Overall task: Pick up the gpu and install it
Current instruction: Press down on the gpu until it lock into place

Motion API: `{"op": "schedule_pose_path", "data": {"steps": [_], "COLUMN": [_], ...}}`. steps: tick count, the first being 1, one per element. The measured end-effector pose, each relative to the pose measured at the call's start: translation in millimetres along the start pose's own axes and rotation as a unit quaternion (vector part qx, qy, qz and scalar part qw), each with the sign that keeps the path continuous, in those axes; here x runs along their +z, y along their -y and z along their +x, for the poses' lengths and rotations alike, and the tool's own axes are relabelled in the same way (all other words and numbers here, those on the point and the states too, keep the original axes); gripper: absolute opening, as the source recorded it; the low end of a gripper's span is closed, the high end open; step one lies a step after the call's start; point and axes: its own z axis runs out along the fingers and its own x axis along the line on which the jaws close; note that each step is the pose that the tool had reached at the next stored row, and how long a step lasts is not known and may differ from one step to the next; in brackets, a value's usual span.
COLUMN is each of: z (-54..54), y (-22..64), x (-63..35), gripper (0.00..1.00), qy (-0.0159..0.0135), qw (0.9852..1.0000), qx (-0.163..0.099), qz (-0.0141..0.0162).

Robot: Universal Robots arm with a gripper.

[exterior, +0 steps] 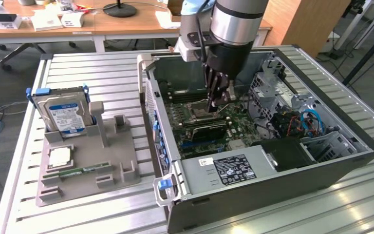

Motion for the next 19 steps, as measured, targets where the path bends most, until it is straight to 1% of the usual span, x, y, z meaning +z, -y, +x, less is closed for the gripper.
{"op": "schedule_pose_path", "data": {"steps": [9, 15, 19], "z": [0.2, 0.3, 2.3], "y": [-0.1, -0.2, -0.3], "x": [14.1, 14.4, 15.0], "gripper": [0.1, 0.1, 0.1], "qy": [0.0001, 0.0, 0.0], "qw": [1.0, 1.0, 1.0], "qx": [0.0, 0.0, 0.0], "qz": [0.0, 0.0, 0.0]}}
